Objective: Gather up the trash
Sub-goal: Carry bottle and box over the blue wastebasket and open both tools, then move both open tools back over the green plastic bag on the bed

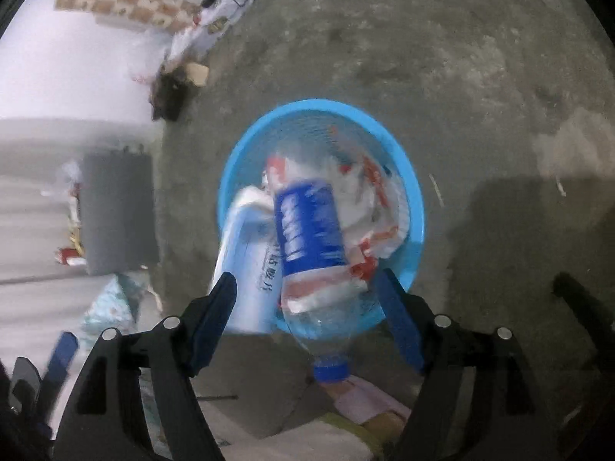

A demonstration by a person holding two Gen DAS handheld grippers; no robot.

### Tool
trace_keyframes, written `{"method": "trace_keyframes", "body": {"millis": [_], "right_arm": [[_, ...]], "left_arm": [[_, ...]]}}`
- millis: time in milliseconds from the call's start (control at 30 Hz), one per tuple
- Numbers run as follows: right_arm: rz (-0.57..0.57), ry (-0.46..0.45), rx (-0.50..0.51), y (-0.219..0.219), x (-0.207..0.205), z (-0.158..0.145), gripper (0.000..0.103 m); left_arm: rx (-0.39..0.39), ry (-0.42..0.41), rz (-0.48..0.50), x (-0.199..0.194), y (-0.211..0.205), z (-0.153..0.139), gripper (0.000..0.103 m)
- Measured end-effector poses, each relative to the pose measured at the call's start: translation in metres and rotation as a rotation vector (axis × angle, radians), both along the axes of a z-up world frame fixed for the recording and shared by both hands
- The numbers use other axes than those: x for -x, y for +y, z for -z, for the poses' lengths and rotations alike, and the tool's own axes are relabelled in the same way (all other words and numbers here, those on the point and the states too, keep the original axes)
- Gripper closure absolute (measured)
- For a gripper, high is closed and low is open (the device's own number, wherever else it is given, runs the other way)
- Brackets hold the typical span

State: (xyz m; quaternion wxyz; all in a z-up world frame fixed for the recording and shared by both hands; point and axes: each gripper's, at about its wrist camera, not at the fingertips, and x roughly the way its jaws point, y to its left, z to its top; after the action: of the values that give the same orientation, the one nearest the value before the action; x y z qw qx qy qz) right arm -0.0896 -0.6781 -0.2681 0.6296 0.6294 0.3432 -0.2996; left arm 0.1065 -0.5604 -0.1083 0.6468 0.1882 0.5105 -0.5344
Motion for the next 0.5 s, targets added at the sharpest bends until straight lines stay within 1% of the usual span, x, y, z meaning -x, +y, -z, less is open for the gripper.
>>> {"method": "trace_keyframes", "body": {"millis": [33,100,167,233,333,367,433,467,500], "right_arm": [[0.001,-0.01,0.022,0.004,0.001,-0.003,0.029],[-0.002,0.004,0.064,0.011,0.0,-0.009,0.029],[-0.004,-0.008,0.083,0.014,0.0,-0.011,0.029],[-0.004,-0.004,0.102,0.02,-0.001,-0.02,0.029],[-0.021,-0.003,0.147,0.029,-0.008,-0.043,0.029],[-0.039,-0.012,0.173,0.037,-0.013,-0.056,0.029],[-0.076,-0.032,0.216,0.05,-0.024,-0.078,0.029],[-0.108,-0.048,0.252,0.062,-0.033,-0.097,0.029],[-0.134,-0.06,0.277,0.07,-0.04,-0.109,0.029]], "left_arm": [[0.019,-0.01,-0.013,-0.003,0.007,-0.006,0.024],[0.042,-0.03,-0.028,-0.008,0.018,-0.018,0.024],[0.073,-0.033,-0.042,-0.01,0.029,-0.03,0.024],[0.103,-0.041,-0.055,-0.009,0.049,-0.05,0.024],[0.14,-0.064,-0.073,-0.006,0.079,-0.082,0.024],[0.149,-0.069,-0.076,-0.005,0.088,-0.09,0.024],[0.19,-0.084,-0.09,-0.001,0.116,-0.117,0.024],[0.205,-0.091,-0.094,0.001,0.128,-0.127,0.023],[0.233,-0.107,-0.105,0.004,0.149,-0.143,0.022]]}}
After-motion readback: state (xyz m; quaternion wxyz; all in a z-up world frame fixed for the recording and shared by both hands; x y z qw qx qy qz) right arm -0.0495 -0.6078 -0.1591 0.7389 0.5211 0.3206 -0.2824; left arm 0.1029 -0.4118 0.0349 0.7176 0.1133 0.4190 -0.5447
